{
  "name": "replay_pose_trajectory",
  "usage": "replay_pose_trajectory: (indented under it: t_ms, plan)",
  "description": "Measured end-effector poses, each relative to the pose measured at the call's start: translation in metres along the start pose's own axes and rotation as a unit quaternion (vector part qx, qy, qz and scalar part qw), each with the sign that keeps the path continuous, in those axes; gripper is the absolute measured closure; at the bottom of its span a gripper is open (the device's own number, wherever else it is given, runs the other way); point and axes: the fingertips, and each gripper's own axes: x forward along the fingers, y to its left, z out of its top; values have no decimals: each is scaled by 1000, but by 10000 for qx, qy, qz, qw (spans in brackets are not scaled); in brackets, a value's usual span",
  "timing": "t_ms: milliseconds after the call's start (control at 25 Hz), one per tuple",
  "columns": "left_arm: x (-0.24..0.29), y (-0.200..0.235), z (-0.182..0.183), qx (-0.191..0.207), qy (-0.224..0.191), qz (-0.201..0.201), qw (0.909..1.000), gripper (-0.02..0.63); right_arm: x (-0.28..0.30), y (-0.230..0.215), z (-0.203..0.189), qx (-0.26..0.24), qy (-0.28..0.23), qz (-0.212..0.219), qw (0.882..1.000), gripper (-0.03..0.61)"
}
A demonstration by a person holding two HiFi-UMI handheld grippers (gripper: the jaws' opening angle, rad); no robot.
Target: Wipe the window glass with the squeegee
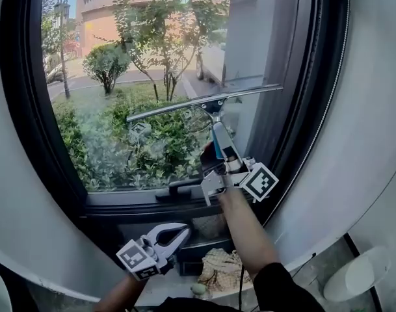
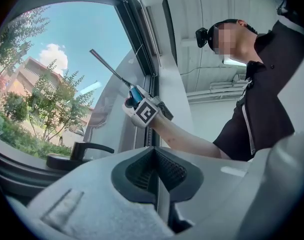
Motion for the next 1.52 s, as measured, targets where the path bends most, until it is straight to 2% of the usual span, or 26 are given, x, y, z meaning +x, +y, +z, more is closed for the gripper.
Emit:
replay_pose_trajectory:
  t_ms: [200,360,600,760,1280,1520]
  plan:
    - [15,-5,12,59,-233,-134,9996,617,51,14,41,-60,-310,417,9986,445]
    - [10,0,16,200,-153,-201,9995,618,85,23,61,-118,-613,618,9961,445]
    - [-1,14,30,236,-142,-233,9993,618,108,42,79,-168,-1034,876,9906,445]
    - [-1,14,35,321,-127,-368,9987,618,116,45,96,-17,-1177,952,9885,445]
    - [-6,4,13,202,-89,-516,9984,617,98,26,83,256,-1130,819,9899,445]
    - [-8,-1,17,146,-70,-457,9988,618,97,28,81,295,-1114,719,9907,445]
